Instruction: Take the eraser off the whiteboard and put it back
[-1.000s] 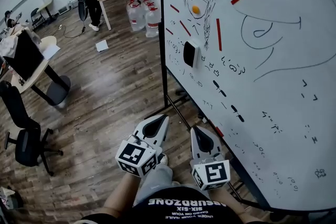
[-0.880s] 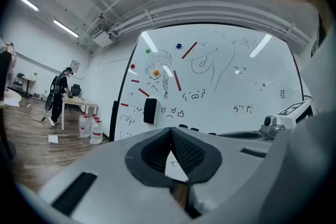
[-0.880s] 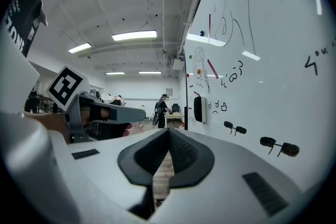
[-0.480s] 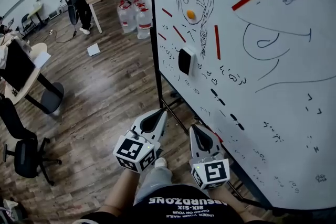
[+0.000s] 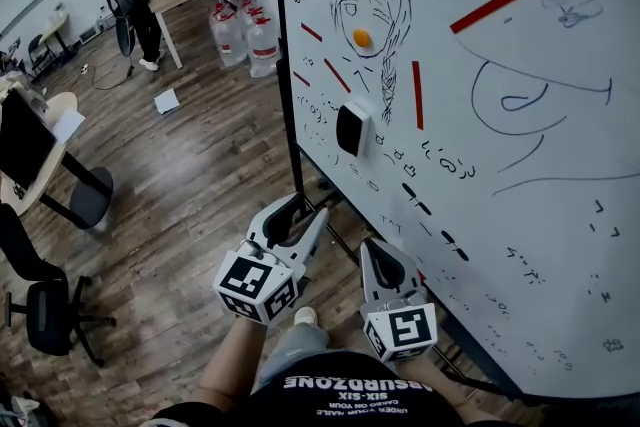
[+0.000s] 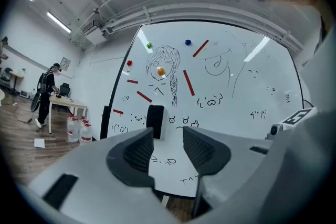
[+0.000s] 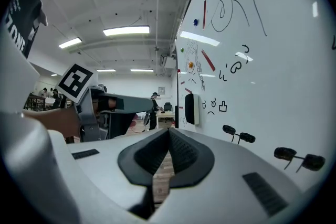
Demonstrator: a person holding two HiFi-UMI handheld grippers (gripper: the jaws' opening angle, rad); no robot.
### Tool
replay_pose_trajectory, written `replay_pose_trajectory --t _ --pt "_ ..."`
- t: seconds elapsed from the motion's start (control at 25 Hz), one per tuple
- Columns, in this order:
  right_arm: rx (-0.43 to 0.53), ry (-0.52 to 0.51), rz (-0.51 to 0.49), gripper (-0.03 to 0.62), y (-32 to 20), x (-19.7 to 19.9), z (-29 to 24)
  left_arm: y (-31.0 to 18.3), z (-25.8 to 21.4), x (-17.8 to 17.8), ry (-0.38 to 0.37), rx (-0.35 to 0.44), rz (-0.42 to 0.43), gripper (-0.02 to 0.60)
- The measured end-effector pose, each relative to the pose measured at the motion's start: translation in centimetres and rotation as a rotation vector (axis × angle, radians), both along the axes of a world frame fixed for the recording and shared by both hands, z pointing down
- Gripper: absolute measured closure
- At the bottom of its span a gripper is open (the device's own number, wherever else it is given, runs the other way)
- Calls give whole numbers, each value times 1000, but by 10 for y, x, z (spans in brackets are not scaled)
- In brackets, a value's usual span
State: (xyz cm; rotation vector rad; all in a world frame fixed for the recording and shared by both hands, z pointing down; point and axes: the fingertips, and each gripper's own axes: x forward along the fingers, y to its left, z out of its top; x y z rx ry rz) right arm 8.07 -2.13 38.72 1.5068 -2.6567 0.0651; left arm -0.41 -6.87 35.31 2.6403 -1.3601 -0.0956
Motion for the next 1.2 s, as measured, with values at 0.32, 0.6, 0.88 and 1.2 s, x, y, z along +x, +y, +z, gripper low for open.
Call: replay_pose_trajectory --t 0.32,0.6,0.88,1.2 --pt "-4 4 16 595 -21 -7 2 -33 -5 -3 -27 17 -2 336" --pt "-2 9 46 595 -38 -10 3 -60 -17 5 10 56 34 319" --pt "-9 1 106 595 -50 -9 6 -87 -8 12 -22 27 51 316" --pt "-1 -3 178 595 -62 -8 10 -114 8 21 -70 -16 80 314"
